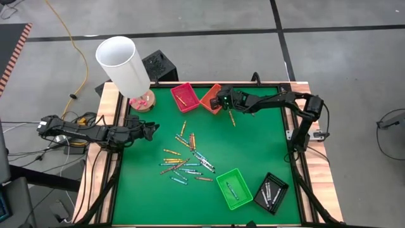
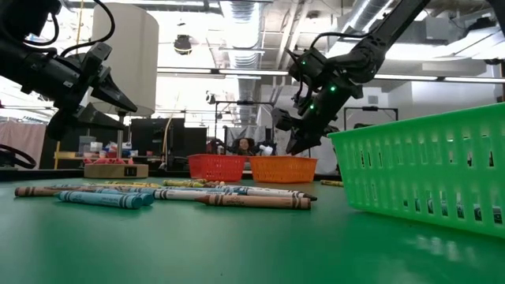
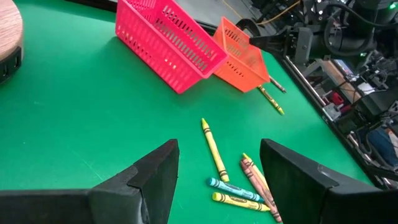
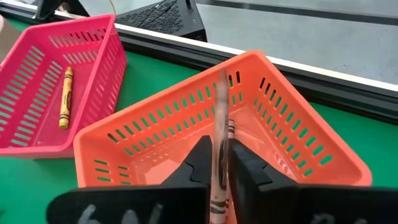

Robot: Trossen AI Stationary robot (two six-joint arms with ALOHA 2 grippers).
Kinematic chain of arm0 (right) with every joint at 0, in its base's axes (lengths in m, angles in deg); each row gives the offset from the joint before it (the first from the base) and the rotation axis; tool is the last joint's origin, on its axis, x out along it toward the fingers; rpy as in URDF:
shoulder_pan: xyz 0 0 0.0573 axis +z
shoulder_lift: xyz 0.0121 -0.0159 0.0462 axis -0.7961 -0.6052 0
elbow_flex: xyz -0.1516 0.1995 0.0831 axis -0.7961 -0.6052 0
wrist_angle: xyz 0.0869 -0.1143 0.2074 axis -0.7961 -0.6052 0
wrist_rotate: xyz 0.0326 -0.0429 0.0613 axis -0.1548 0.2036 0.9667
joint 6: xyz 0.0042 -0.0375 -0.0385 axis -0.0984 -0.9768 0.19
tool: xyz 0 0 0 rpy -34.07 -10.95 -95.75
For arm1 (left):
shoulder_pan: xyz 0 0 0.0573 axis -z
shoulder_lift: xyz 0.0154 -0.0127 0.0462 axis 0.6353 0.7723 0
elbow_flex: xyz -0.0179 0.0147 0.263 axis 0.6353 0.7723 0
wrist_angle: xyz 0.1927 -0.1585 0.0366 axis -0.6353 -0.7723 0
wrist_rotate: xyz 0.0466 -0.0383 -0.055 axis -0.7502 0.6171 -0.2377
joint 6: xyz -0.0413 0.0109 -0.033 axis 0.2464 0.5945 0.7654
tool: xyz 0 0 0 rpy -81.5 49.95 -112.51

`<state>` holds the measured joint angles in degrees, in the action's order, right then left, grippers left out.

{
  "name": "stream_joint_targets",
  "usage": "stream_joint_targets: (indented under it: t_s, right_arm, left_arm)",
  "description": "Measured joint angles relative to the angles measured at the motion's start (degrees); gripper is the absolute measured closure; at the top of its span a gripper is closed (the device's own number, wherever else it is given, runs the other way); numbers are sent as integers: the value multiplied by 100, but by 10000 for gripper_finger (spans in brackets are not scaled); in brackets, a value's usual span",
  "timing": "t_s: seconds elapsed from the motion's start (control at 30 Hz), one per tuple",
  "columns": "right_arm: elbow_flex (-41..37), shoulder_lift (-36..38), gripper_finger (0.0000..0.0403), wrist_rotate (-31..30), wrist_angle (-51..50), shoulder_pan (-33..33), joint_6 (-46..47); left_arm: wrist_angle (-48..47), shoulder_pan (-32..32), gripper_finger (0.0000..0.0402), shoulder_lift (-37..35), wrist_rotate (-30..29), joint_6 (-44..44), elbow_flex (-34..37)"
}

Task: Sort crayons
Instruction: Put the brown crayon into the orange bin

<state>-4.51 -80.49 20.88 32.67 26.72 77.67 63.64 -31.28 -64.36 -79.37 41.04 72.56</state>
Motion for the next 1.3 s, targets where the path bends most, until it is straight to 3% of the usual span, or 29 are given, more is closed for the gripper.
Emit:
stream_joint_targets:
  t_s: [0.4,0.77,0.87,1.07,1.3]
  right_arm:
    - [2,378,346,39,-222,2,-602]
    - [7,2163,345,53,-3702,-174,-662]
    - [7,2367,345,343,-4492,-336,-671]
    - [7,2244,328,915,-4935,-531,-1157]
    - [4,1645,251,1129,-4934,-618,-1598]
  left_arm:
    - [-8,0,186,-1,8,-1,0]
    - [-166,0,186,1,192,-1,0]
    - [-164,0,186,1,187,-1,0]
    - [-162,0,186,-1,180,-1,0]
    - [-160,0,186,-1,209,1,0]
